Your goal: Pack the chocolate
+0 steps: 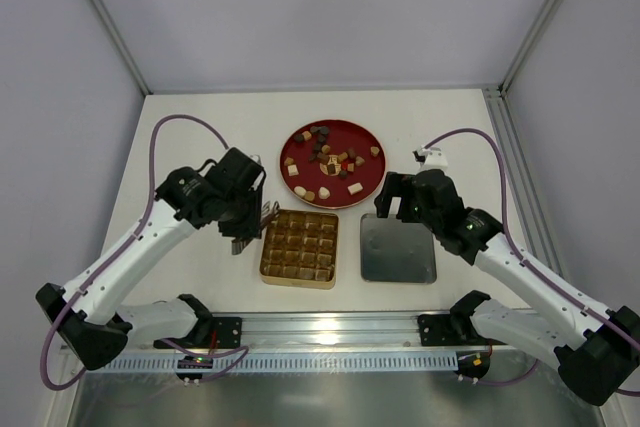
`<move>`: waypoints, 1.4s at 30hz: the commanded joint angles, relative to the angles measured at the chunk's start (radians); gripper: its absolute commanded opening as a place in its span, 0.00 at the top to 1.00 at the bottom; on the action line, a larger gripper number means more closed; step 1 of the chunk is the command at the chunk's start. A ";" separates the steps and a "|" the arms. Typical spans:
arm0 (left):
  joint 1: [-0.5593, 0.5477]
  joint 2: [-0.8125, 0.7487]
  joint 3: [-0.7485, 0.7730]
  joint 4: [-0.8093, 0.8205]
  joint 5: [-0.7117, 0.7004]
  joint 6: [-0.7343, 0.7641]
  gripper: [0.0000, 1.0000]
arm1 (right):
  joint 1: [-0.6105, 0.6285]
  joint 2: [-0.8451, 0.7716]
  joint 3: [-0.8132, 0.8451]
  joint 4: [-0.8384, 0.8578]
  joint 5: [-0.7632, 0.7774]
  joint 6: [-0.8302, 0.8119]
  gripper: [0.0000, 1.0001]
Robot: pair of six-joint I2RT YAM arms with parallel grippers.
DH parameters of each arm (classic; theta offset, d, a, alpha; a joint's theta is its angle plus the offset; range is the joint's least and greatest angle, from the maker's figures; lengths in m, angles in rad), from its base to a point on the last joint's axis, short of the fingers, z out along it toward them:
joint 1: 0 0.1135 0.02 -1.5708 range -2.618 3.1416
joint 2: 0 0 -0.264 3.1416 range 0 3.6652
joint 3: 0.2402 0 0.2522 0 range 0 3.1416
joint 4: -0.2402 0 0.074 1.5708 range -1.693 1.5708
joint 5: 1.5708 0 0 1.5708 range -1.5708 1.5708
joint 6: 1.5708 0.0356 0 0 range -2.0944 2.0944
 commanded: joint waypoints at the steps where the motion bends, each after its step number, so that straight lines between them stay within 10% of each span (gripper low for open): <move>1: -0.005 -0.023 -0.012 0.064 0.015 -0.016 0.67 | 0.001 -0.014 0.029 0.036 0.003 0.016 0.00; 42: -0.004 0.011 -0.050 0.102 -0.022 -0.011 0.62 | 0.001 -0.031 0.018 0.037 -0.014 0.022 0.00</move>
